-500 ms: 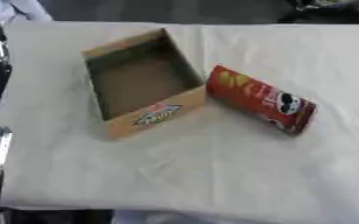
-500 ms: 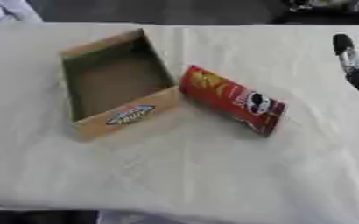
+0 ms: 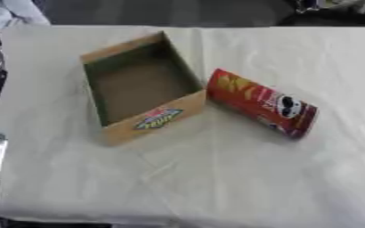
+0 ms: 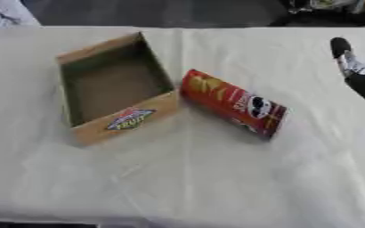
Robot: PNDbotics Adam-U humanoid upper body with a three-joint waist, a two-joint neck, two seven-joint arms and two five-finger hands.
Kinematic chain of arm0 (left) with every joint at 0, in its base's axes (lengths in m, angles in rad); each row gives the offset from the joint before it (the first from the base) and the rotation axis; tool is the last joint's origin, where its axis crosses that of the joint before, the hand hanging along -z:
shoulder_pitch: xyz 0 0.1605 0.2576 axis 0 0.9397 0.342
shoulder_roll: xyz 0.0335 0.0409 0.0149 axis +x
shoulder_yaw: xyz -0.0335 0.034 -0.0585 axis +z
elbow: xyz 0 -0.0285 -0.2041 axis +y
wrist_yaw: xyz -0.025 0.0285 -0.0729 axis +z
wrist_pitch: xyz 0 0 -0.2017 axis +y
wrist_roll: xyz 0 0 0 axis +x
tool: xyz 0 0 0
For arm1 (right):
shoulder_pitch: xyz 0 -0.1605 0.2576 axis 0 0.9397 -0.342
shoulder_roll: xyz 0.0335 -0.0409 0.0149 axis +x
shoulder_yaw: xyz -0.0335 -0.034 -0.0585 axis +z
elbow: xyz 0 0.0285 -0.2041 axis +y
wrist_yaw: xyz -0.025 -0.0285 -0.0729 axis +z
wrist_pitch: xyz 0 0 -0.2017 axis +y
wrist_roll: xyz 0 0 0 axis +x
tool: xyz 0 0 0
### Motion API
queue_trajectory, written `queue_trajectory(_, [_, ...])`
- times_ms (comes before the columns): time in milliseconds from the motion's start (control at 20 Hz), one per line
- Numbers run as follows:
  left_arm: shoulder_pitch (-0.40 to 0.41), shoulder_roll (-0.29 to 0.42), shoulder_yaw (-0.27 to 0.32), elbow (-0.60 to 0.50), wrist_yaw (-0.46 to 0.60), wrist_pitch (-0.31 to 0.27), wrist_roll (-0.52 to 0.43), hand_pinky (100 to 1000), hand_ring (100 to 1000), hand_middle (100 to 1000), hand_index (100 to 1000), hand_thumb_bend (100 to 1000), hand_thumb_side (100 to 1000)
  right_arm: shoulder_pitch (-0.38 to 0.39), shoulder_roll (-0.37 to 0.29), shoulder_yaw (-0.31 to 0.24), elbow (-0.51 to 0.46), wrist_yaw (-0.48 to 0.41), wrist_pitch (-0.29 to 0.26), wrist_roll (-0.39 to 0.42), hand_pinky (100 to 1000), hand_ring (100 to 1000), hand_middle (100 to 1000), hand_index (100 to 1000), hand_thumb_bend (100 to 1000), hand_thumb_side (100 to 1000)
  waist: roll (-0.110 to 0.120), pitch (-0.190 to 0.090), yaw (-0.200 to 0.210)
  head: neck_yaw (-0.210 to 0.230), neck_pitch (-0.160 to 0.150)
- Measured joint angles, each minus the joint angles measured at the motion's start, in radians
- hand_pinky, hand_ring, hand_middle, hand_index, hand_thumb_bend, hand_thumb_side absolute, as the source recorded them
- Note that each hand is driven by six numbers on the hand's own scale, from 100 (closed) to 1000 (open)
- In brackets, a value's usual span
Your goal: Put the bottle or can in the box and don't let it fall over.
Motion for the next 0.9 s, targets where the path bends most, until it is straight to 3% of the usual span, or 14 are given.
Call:
queue_trajectory(550, [0.0,0.0,0.0,0.0,0.0,0.0,0.0,719,906,756,769,453,686,-0.009,-0.029,0.046,-0.033,-0.035,-0.032,0.277,906,960,853,911,690,443,-0.002,0.0,0.0,-0.007,0.0])
queue_trajectory(900, [0.0,0.0,0.0,0.0,0.0,0.0,0.0,719,906,756,769,454,686,-0.008,-0.036,0.064,-0.036,-0.035,-0.076,0.367,899,944,843,904,736,469,-0.002,0.0,0.001,-0.009,0.0])
